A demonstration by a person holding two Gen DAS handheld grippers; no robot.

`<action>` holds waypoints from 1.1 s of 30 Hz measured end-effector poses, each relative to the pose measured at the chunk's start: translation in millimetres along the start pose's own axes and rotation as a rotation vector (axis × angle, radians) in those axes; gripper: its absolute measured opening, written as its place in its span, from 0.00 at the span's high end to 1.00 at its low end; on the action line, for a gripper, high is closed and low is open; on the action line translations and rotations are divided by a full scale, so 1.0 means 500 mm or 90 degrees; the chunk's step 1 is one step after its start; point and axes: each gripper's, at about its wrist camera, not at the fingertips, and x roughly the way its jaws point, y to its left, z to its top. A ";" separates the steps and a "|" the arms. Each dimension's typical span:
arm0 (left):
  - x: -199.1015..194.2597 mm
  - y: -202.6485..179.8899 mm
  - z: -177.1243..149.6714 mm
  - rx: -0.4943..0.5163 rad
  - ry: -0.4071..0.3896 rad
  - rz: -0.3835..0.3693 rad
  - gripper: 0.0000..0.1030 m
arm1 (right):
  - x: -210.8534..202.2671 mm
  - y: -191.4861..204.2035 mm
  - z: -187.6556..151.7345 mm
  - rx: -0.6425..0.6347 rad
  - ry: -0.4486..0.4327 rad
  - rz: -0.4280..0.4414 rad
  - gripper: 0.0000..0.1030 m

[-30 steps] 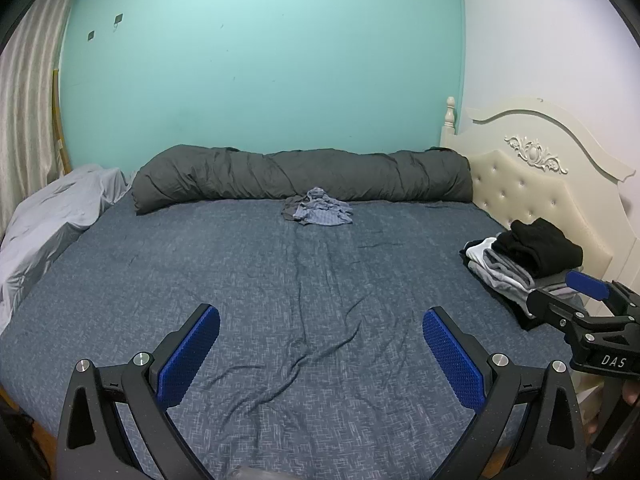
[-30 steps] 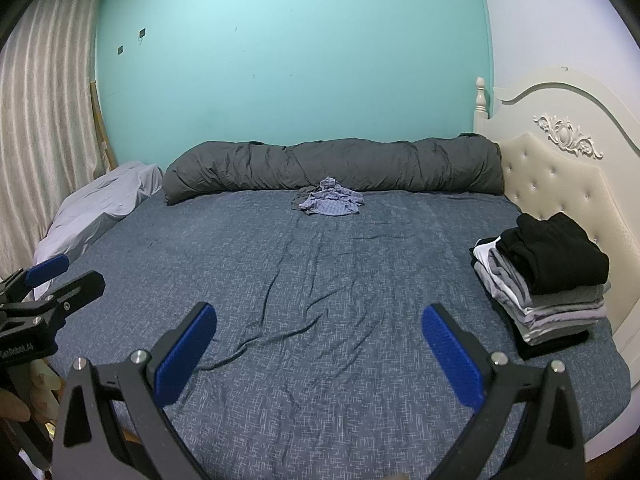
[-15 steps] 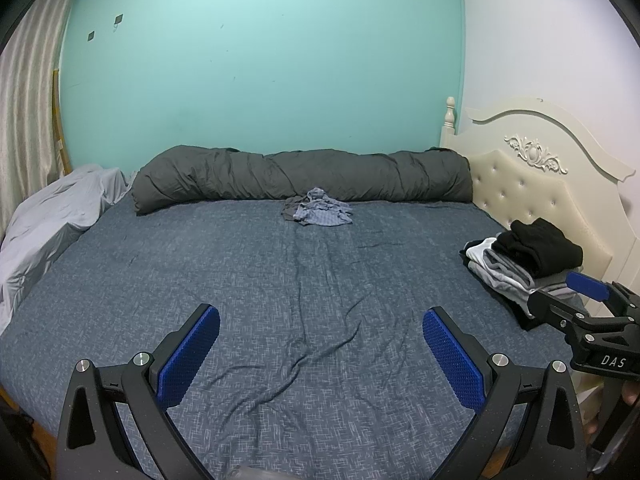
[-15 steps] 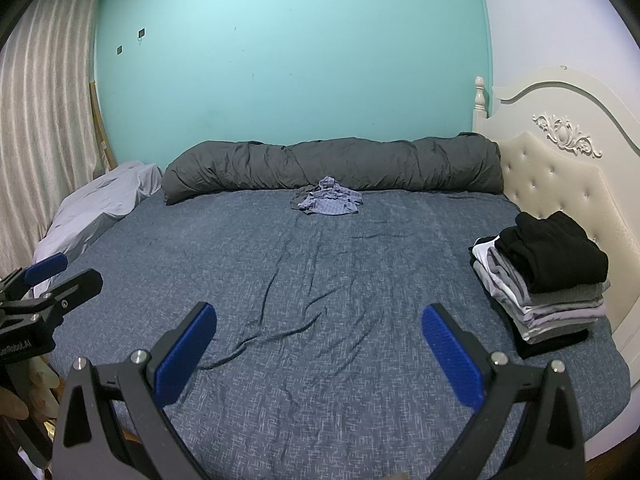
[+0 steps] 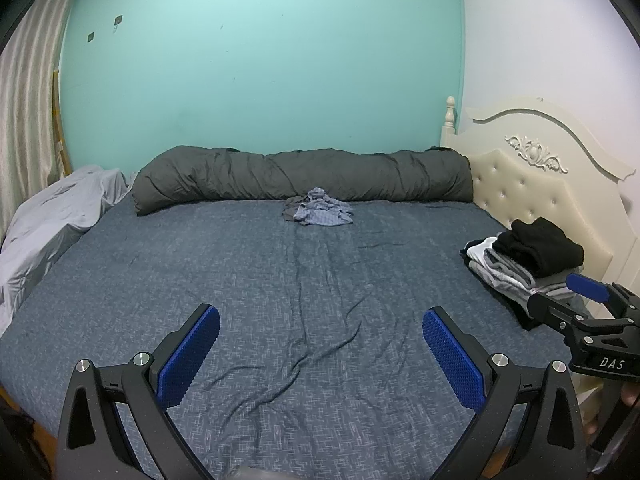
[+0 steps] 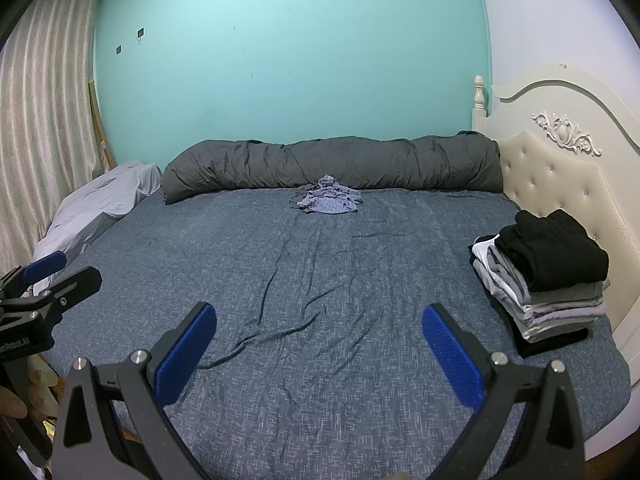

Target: Fold clothes

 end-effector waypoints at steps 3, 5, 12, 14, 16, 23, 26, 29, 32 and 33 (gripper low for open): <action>0.002 0.000 0.001 0.000 0.001 0.001 0.00 | 0.003 -0.002 0.002 -0.001 0.001 0.000 0.00; 0.004 0.000 0.001 0.000 0.001 0.001 0.00 | 0.005 -0.003 0.002 -0.001 0.002 0.000 0.00; 0.015 0.001 0.004 -0.002 0.004 0.003 0.00 | 0.021 -0.005 0.004 -0.005 0.008 0.000 0.00; 0.021 0.002 0.005 -0.002 0.005 0.004 0.00 | 0.027 -0.005 0.006 -0.006 0.011 0.000 0.00; 0.029 0.003 0.007 -0.004 0.007 0.005 0.00 | 0.037 -0.005 0.009 -0.009 0.014 0.000 0.00; 0.078 0.013 0.014 -0.010 0.018 0.010 0.00 | 0.087 -0.008 0.023 -0.017 0.028 0.000 0.00; 0.113 0.015 0.020 -0.011 0.026 0.015 0.00 | 0.126 -0.014 0.031 -0.015 0.038 0.000 0.00; 0.156 0.019 0.029 -0.013 0.036 0.019 0.00 | 0.165 -0.020 0.039 -0.011 0.047 0.002 0.00; 0.207 0.025 0.040 -0.017 0.046 0.024 0.00 | 0.218 -0.028 0.047 -0.009 0.057 0.004 0.00; 0.226 0.028 0.044 -0.017 0.048 0.027 0.00 | 0.238 -0.031 0.051 -0.009 0.060 0.005 0.00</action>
